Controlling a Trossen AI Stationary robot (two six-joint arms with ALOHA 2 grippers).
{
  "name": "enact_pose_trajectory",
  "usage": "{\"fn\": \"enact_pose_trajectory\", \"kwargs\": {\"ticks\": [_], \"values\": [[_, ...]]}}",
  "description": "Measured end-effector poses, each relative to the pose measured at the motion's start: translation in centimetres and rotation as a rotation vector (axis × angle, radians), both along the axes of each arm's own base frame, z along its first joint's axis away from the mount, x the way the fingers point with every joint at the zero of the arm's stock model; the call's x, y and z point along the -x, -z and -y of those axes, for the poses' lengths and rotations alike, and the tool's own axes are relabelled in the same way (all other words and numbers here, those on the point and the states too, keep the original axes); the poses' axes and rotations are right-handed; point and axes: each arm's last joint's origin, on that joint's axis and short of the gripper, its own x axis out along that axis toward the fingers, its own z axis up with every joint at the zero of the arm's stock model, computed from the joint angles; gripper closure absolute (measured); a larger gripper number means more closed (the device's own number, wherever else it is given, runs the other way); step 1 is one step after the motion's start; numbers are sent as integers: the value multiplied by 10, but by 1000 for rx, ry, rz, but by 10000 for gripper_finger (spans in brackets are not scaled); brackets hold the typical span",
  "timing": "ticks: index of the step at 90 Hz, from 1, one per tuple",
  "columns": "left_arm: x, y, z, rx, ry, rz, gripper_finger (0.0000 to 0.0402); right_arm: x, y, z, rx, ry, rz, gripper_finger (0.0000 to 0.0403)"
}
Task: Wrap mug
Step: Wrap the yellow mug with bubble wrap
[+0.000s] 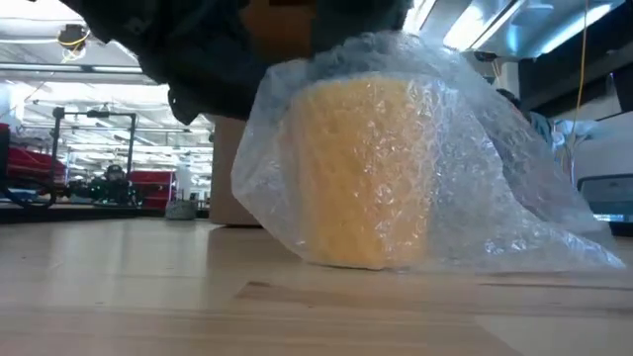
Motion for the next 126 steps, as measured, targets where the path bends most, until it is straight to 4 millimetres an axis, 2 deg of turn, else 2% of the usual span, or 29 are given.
{"fn": "enact_pose_trajectory", "kwargs": {"ticks": [9,25,38,55,82,101,126], "values": [[1,-4,0,5,-1,11,289,1,20,1,-6,2,15,403],[8,-23,4,23,28,66,289,5,38,3,-23,20,46,403],[10,-26,8,49,71,71,289,3,39,1,-30,22,86,403],[2,-19,4,81,94,60,289,-4,35,0,-48,2,184,403],[-1,-13,-3,101,66,15,289,-1,17,1,-24,22,173,403],[0,-10,-6,117,38,-14,289,-4,-10,-5,-12,-6,170,402],[-2,-12,-9,115,33,-7,289,6,-42,-17,93,-23,97,402]]}}
